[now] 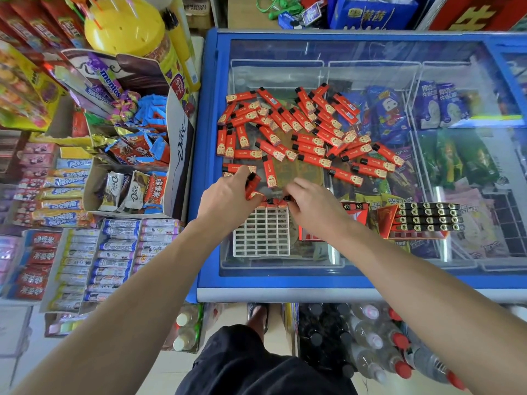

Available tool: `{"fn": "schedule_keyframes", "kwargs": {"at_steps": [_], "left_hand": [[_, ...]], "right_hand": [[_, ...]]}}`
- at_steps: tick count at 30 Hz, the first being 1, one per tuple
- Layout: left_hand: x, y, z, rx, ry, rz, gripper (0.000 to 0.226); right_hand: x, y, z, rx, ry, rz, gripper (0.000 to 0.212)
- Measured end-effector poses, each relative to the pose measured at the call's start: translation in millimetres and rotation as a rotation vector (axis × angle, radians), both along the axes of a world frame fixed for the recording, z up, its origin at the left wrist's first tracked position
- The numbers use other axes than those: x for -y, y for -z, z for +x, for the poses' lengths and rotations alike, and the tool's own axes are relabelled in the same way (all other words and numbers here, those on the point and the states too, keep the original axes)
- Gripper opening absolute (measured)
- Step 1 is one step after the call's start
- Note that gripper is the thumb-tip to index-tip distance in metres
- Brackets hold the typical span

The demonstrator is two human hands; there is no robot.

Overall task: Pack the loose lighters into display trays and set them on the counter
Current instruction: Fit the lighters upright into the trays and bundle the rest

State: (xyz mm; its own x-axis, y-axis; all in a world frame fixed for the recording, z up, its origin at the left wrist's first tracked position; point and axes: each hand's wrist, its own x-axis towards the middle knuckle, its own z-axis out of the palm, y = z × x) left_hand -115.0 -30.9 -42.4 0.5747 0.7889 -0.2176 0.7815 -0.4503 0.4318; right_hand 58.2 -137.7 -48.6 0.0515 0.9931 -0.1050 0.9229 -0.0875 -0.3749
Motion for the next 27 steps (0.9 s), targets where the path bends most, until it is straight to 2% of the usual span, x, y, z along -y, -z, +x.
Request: {"fn": "schedule_keyframes", "kwargs": {"at_steps": [12, 15, 19, 23, 27], "left_hand": [[2, -1, 1, -0.002, -0.006, -0.011, 0.031], [1, -2, 1, -0.007, -0.010, -0.013, 0.031], [0, -2, 1, -0.004, -0.012, -0.019, 0.031], [0, -1, 2, 0.006, -0.005, -0.016, 0.031], [1, 0, 2, 0.011, -0.010, -0.015, 0.032]], "right_hand": [[-12, -9, -5, -0.027, -0.043, -0.059, 0.005], [-18, -8, -1, -0.066, -0.003, -0.077, 0.018], [-16, -3, 5, -0.124, 0.078, -0.076, 0.008], [-12, -1, 7, -0.159, 0.135, -0.060, 0.010], [-10, -5, 3, -0.084, 0.029, -0.058, 0.003]]}}
